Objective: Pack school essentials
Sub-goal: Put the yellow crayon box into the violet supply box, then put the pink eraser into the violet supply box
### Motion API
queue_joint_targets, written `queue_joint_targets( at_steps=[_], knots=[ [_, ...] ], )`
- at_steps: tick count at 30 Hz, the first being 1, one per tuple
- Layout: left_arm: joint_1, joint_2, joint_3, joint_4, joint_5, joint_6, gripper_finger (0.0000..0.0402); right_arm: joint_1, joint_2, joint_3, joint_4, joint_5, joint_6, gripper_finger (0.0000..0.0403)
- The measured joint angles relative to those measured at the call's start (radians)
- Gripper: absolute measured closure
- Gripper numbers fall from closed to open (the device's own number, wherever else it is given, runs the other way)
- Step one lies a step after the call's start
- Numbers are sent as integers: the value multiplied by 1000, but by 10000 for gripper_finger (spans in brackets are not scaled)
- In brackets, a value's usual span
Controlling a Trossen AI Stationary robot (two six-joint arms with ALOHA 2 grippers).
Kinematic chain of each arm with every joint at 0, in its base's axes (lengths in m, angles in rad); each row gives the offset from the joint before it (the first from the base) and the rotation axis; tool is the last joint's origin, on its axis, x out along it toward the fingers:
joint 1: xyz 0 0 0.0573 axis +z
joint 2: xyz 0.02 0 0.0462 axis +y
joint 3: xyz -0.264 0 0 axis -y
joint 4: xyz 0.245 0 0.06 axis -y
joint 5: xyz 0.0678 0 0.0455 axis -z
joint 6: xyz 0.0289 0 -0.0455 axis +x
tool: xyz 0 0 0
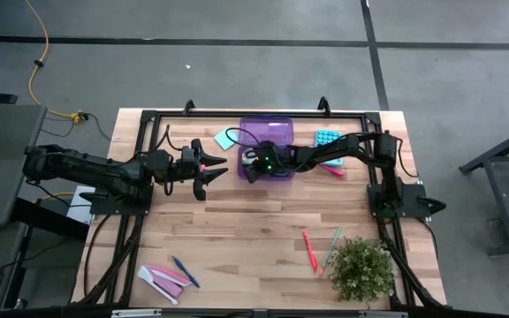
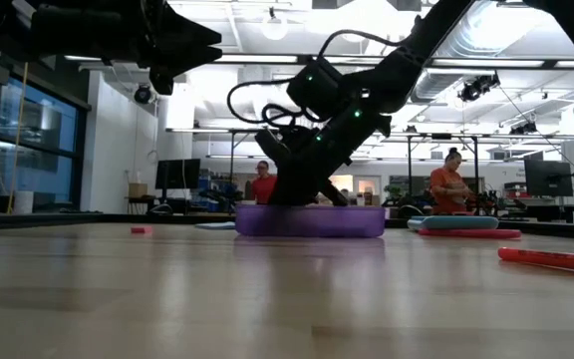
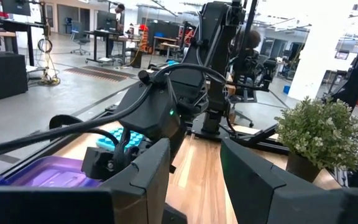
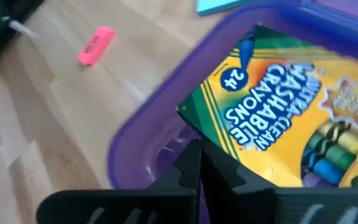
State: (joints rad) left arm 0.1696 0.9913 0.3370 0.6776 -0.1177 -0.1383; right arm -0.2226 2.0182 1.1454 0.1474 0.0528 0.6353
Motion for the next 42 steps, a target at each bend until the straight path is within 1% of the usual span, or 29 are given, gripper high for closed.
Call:
queue_joint_targets(
  at_steps=[8, 12, 14, 16, 18, 21, 22, 24, 27, 29, 31, 33, 35, 38, 39, 42],
  knots=[
    [0, 0, 0, 0, 0, -5, 270, 0, 0, 0, 2, 2, -7, 403],
    [0, 0, 0, 0, 0, -6, 270, 3, -12, 0, 23, -29, -41, 403],
    [0, 0, 0, -1, -1, -7, 270, 3, -34, 0, 27, -29, -63, 403],
    [0, 0, 0, -1, -1, -7, 270, 3, -60, 0, 19, 2, -92, 403],
    [0, 0, 0, -5, 0, -7, 270, 3, -94, 0, -5, 22, -118, 403],
    [0, 0, 0, -9, 0, -7, 270, 6, -166, 0, -79, 30, -204, 403],
    [0, 0, 0, -10, 0, -7, 270, 11, -195, -5, -118, 48, -235, 403],
    [0, 0, 0, -18, 0, -7, 270, 34, -265, -41, -163, 129, -289, 403],
    [0, 0, -1, -38, 0, -2, 270, 80, -403, -170, -158, 247, -348, 403],
    [0, -7, -1, -39, 0, 0, 270, 108, -512, -293, -81, 274, -357, 403],
    [0, -9, -1, -30, 0, 4, 270, 138, -618, -440, 82, 268, -389, 403],
    [0, -9, -1, -28, 1, 19, 270, 167, -707, -577, 286, 220, -450, 403],
    [0, -9, -1, -22, 1, 39, 270, 179, -767, -686, 498, 148, -505, 403],
    [-1, -9, -1, -22, 5, 69, 270, 174, -816, -778, 736, 133, -586, 403],
    [0, -9, -1, -22, 6, 74, 270, 169, -824, -785, 772, 131, -615, 403],
    [-1, -9, -1, -22, 11, 109, 270, 146, -836, -775, 774, 118, -711, 403]
  ],
)
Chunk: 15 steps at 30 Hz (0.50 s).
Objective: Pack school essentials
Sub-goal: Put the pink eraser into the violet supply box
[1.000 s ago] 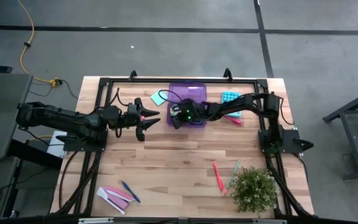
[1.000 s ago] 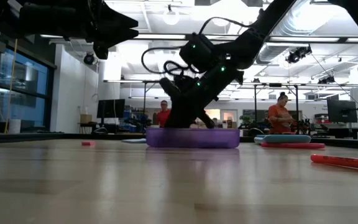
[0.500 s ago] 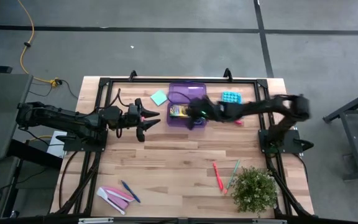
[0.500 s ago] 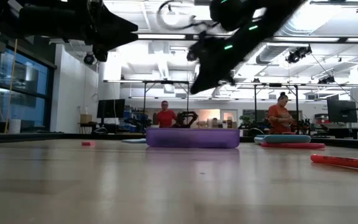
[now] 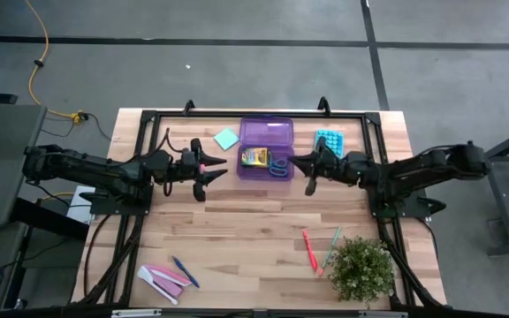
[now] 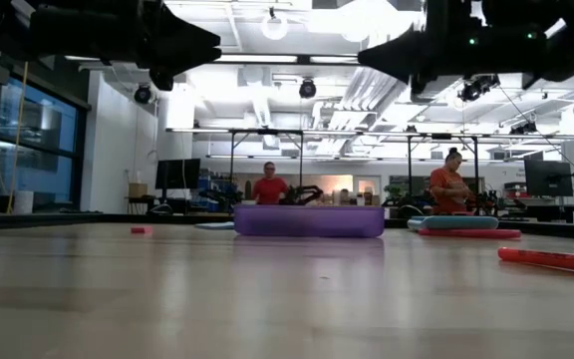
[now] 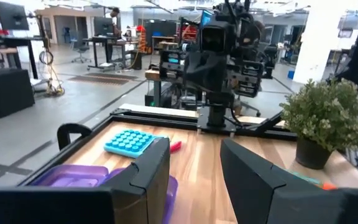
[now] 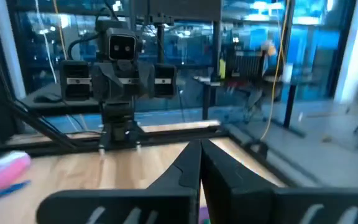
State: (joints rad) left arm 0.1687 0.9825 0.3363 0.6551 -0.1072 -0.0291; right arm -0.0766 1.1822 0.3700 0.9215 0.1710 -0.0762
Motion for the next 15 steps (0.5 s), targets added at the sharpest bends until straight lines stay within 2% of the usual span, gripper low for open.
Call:
queue_joint_targets(
  at_steps=[6, 15],
  knots=[
    [-1, 0, 0, 0, 62, 52, 270, -41, 3, 56, -83, -95, -65, 403],
    [-1, 0, 0, 0, 21, 27, 270, -38, 3, 74, -116, -127, -12, 403]
  ],
)
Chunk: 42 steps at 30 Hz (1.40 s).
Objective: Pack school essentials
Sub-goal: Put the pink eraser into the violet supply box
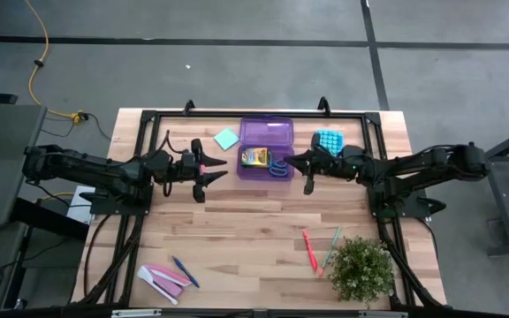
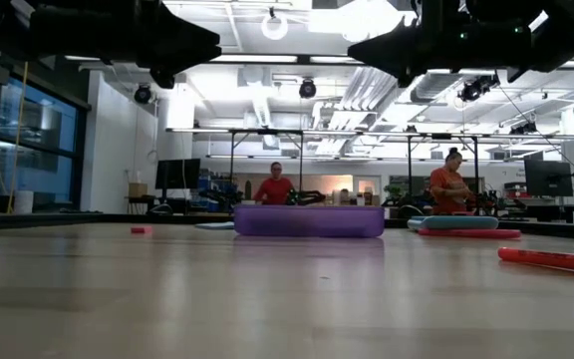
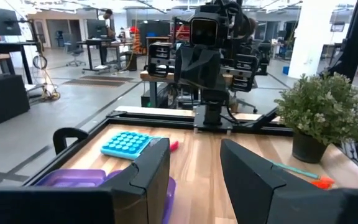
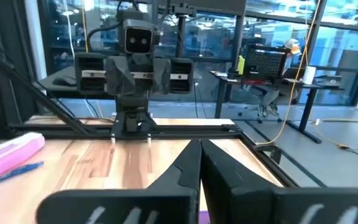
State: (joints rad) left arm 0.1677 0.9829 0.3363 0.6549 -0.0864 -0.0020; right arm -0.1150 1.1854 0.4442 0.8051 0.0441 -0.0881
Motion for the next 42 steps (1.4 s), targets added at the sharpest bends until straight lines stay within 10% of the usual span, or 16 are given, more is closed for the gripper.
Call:
queue_joint_targets(
  at_steps=[15, 21, 29, 42],
  knots=[
    [0, 1, 4, -87, -115, -121, 248, 0, 0, 0, 0, 0, 23, 403],
    [0, 33, 155, -681, -414, -377, 198, 0, 0, 1, 0, 6, 35, 402],
    [0, 202, 204, -1093, -531, -813, 181, 0, 0, 1, 0, 8, 62, 402],
    [3, 507, 204, -1002, -584, -1128, 181, 0, 0, 1, -2, 8, 63, 402]
  ],
)
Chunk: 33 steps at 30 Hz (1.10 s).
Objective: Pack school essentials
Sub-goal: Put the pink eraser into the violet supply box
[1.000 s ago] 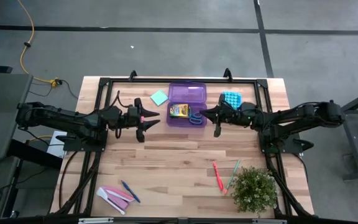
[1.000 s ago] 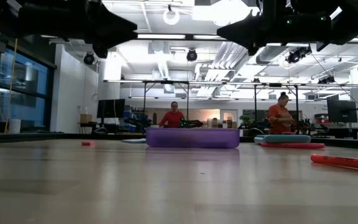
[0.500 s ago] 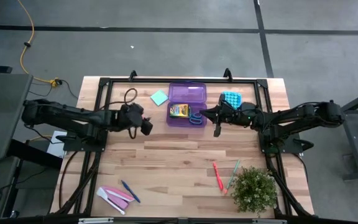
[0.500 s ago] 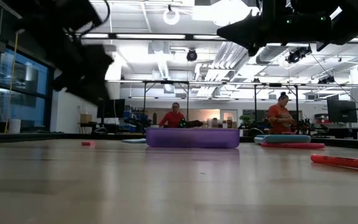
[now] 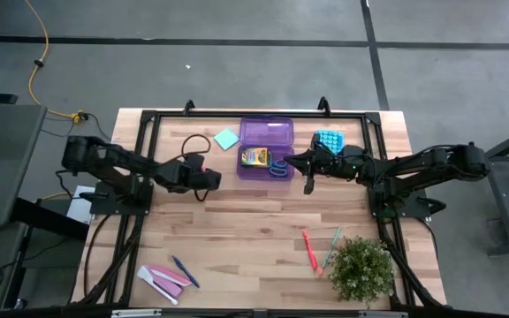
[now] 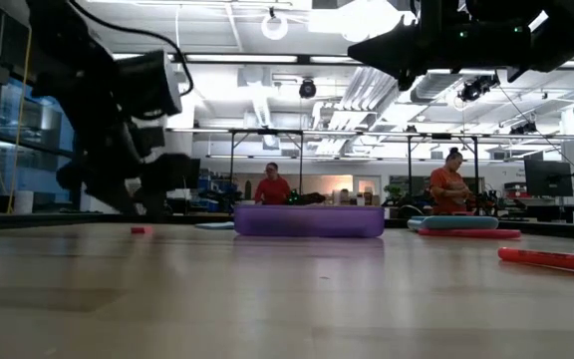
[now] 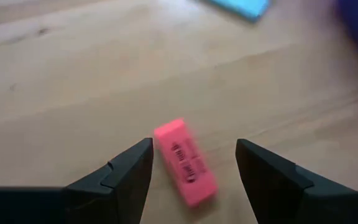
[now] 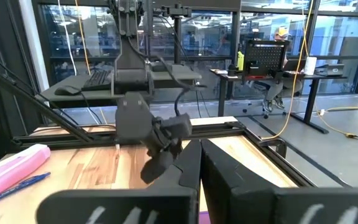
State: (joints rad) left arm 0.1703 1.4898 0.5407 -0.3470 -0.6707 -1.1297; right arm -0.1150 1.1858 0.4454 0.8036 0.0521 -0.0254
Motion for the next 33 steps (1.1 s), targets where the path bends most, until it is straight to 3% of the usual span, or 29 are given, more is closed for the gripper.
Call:
queue_joint_targets(
  at_steps=[18, 33],
  knots=[
    [-4, 148, 2, 62, -67, -194, 185, 0, 0, 0, -2, 0, 3, 402],
    [-69, 147, 1, 62, -51, -214, 319, 0, 0, 0, -6, 1, 3, 402]
  ],
)
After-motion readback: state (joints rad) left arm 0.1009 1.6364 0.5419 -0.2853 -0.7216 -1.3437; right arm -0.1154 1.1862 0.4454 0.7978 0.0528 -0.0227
